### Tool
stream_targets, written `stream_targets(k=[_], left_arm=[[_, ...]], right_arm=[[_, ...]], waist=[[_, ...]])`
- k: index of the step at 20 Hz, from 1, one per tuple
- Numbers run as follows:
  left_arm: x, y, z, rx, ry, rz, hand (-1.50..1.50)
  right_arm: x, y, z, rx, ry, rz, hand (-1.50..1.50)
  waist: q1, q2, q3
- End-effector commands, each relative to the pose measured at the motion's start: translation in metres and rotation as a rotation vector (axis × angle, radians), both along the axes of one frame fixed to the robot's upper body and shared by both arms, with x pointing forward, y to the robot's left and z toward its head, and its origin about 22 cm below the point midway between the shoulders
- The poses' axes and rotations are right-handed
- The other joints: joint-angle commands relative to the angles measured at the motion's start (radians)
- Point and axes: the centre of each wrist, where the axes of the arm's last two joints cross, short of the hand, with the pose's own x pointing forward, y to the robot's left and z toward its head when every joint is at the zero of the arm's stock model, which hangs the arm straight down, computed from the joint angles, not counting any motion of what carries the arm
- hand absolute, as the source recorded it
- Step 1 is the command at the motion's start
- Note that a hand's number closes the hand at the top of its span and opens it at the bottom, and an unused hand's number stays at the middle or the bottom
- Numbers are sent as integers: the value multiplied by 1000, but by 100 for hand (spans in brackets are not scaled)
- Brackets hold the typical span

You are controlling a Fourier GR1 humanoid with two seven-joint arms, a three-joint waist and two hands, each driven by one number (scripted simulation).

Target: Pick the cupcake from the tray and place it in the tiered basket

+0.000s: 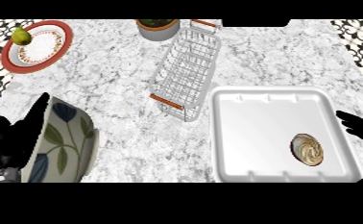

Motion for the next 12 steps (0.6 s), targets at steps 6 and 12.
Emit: stream_targets(k=[6, 12], left_arm=[[-11, -16, -12, -27, 57, -5, 0], [-3, -6, -14, -47, 61, -7, 0]], right_arm=[[-5, -1, -20, 52, 30, 14, -150], [-18, 4, -31, 65, -23, 7, -150]], waist=[[0, 6, -10], [-6, 6, -10]])
